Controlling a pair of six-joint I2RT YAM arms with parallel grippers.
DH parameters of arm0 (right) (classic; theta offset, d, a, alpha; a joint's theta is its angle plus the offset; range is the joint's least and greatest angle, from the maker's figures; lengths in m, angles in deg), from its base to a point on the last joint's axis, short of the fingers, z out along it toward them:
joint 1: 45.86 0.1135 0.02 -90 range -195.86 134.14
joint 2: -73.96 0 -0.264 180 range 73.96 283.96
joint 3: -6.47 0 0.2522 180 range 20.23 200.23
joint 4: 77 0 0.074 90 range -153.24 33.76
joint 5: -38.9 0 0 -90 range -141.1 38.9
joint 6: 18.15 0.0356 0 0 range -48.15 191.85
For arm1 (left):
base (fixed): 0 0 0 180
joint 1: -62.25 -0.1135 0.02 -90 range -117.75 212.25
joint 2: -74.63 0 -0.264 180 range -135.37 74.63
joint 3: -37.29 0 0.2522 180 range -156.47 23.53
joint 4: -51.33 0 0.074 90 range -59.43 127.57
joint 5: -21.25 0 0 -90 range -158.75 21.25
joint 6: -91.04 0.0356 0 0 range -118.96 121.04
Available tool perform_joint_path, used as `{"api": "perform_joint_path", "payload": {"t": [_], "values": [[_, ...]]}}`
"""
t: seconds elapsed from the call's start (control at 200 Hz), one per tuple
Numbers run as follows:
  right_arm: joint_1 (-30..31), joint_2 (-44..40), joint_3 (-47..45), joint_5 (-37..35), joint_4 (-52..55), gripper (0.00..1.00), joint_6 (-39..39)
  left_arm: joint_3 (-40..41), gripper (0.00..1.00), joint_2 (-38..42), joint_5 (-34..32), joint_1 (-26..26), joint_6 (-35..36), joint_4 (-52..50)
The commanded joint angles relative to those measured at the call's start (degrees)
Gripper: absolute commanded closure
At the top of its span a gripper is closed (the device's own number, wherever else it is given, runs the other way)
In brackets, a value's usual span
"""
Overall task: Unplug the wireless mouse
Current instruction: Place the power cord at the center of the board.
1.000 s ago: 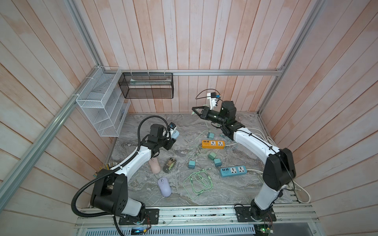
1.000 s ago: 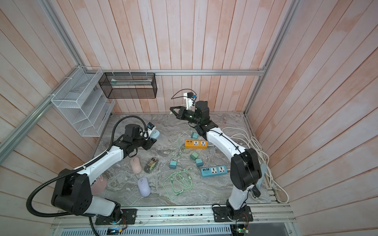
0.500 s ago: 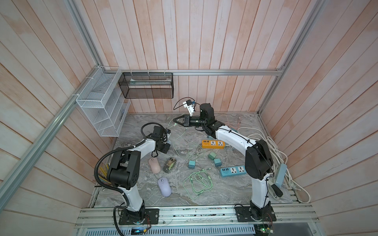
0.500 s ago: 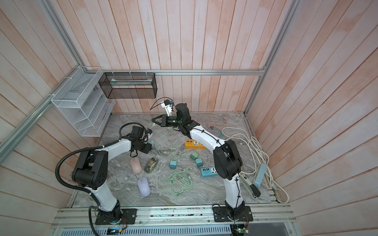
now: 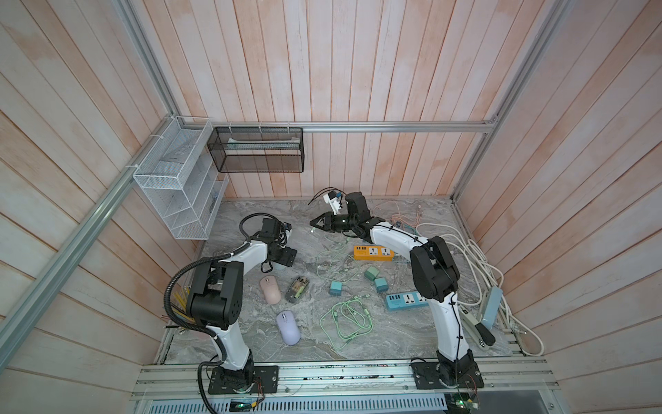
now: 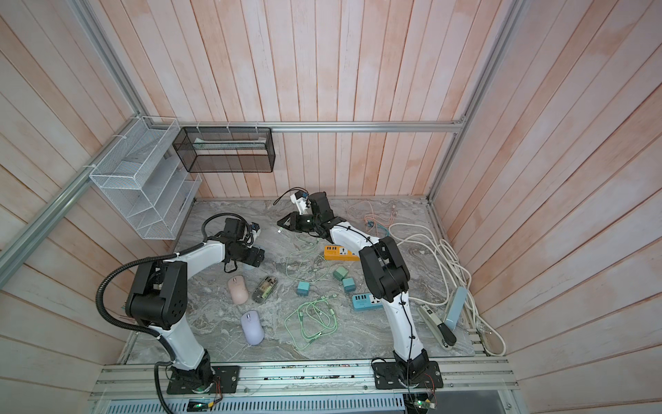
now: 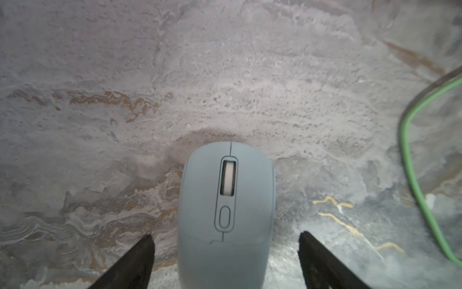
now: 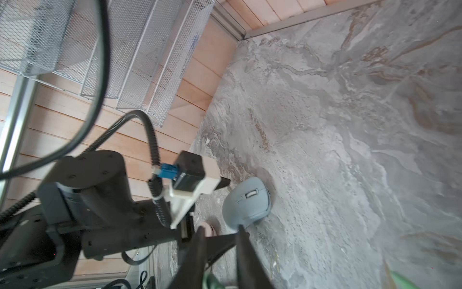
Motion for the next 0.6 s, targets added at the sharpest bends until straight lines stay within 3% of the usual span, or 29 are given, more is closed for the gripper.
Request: {"api": "perform_joint_path", "payload": {"t": [0.0,0.17,0.29,0.405,0.595], "values": [[-0.14,-7.79,-7.69,-4.36,4.74,0.46,-6.04,-0.27,0.08,5.54,2.92,-0.21,-1.70,3.17],[0.15,-21.20,-25.64,-15.44,9.13,0.46,-12.42,5.14,0.07,19.64,8.05,-0.28,-6.78,11.09],[0.55,-26.17,-35.69,-18.79,8.70,0.47,-13.31,10.80,0.06,32.51,12.56,-0.13,-15.07,17.96],[1.00,-25.00,-39.03,-18.34,7.63,0.47,-12.80,19.61,0.06,43.52,15.83,-0.09,-23.23,25.83],[2.37,-16.50,-37.08,-18.14,6.57,0.48,-10.00,36.58,0.06,60.06,12.74,0.06,-34.09,34.35]]}}
